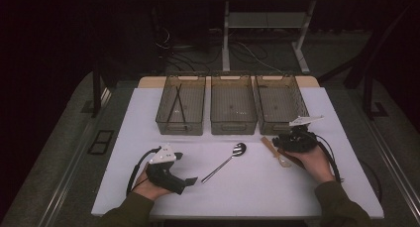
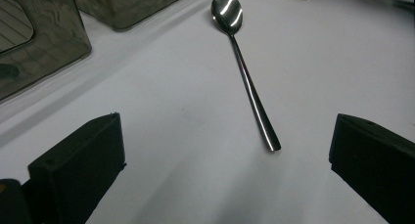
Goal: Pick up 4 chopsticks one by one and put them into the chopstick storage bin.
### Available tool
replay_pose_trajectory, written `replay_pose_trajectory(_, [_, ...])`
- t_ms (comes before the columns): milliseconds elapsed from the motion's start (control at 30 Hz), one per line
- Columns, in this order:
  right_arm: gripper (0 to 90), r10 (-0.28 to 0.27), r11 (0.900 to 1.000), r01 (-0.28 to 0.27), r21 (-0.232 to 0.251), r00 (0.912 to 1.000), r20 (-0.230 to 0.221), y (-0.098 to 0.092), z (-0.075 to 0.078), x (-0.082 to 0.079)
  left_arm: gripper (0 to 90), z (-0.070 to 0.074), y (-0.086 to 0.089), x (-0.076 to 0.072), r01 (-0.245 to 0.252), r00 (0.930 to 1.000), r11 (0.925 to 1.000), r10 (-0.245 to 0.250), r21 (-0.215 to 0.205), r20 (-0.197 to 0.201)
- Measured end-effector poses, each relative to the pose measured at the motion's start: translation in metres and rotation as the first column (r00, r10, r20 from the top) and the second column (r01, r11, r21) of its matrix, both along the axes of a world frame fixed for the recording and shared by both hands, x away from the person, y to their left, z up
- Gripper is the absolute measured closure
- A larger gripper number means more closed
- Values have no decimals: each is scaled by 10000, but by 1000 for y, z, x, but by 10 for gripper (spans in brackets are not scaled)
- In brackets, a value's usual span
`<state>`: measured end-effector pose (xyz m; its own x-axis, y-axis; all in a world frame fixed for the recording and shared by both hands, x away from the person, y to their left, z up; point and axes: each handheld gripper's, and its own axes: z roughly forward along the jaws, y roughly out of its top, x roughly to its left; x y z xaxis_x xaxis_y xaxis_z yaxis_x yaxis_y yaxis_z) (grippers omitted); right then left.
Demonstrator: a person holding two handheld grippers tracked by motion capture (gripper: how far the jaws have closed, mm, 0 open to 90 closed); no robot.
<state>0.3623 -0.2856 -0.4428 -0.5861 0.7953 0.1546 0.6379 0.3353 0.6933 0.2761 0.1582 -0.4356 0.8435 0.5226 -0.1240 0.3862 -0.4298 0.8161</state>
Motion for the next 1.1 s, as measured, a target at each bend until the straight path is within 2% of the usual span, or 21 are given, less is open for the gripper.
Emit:
replay_pose_trajectory(300, [470, -356, 9988, 341, 358, 9984, 442, -14, 17, -9, 0, 0, 0, 0, 32, 10000, 10000, -32, -71, -5])
replay_pose_trajectory(600, [416, -288, 9988, 251, 430, 9957, 877, -36, 37, -40, 0, 1, 2, -1, 88, 9999, 9997, -87, -218, 56])
replay_pose_trajectory(733, [409, -192, 9993, 163, 334, 9957, 903, -45, 40, -55, 0, 1, 4, -1, 117, 9999, 9997, -115, -234, 108])
replay_pose_trajectory(800, [413, -199, 9990, 165, 424, 9964, 820, -50, 39, -63, 0, 1, 4, -1, 137, 9998, 9997, -135, -181, 124])
replay_pose_trajectory(900, [424, -165, 9994, 144, 302, 9974, 704, -56, 37, -73, 0, 2, 5, -2, 125, 9999, 9998, -123, -170, 103])
replay_pose_trajectory(1100, [490, -260, 9996, 257, 70, 9981, 556, -70, 33, -90, 0, 1, 5, -1, 149, 9998, 9998, -148, -158, 95])
